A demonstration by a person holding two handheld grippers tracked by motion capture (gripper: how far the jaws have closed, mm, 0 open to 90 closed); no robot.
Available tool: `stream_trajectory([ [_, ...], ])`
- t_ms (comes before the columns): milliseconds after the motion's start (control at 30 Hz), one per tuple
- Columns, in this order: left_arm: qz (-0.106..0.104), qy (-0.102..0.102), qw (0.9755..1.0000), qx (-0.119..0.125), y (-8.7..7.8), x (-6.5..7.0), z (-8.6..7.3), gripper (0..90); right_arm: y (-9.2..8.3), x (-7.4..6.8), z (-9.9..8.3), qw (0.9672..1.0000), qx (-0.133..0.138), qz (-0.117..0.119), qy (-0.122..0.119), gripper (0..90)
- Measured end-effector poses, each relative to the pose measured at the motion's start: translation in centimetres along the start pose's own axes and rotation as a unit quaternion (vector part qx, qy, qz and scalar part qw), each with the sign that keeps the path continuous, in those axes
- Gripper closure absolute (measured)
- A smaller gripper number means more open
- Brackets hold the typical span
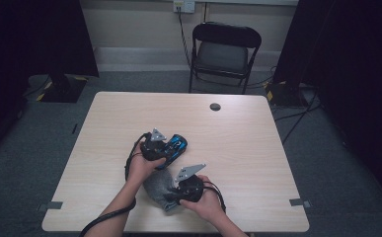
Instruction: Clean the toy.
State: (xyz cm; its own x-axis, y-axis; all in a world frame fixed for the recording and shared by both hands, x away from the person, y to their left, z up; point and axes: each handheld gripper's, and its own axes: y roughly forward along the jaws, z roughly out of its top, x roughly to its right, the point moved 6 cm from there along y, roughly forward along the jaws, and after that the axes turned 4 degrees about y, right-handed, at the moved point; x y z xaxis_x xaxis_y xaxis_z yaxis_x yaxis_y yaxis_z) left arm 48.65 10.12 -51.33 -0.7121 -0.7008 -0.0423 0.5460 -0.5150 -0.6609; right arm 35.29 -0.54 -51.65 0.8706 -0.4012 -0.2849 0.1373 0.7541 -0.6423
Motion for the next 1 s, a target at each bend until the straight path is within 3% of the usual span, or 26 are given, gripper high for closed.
stream_trajectory([
  [233, -0.002, -0.005, 1.0, -0.006, -0.1, 0.0, 0.0, 48.7, -1.1, 1.0, -0.5, 0.9999, 0.003, -0.013, 0.008, 75.7],
  [333, -0.003, -0.012, 0.9998, -0.018, -0.1, -0.1, -0.1, 44.2, -1.4, 1.3, -0.7, 0.9998, 0.004, -0.017, 0.009, 75.6],
  [667, 0.006, -0.014, 0.9999, -0.002, -1.7, -0.3, 0.5, 31.4, -3.3, 2.4, -1.5, 0.9991, 0.012, -0.034, 0.021, 75.5],
  [867, 0.004, -0.014, 0.9998, 0.012, -3.2, 0.5, 1.0, 30.0, -5.3, 3.5, -1.6, 0.9968, 0.034, -0.065, 0.033, 75.5],
  [1000, -0.008, -0.01, 0.9997, 0.02, -3.6, 1.5, 1.1, 30.0, -6.3, 4.8, -1.9, 0.9925, 0.049, -0.097, 0.055, 75.6],
])
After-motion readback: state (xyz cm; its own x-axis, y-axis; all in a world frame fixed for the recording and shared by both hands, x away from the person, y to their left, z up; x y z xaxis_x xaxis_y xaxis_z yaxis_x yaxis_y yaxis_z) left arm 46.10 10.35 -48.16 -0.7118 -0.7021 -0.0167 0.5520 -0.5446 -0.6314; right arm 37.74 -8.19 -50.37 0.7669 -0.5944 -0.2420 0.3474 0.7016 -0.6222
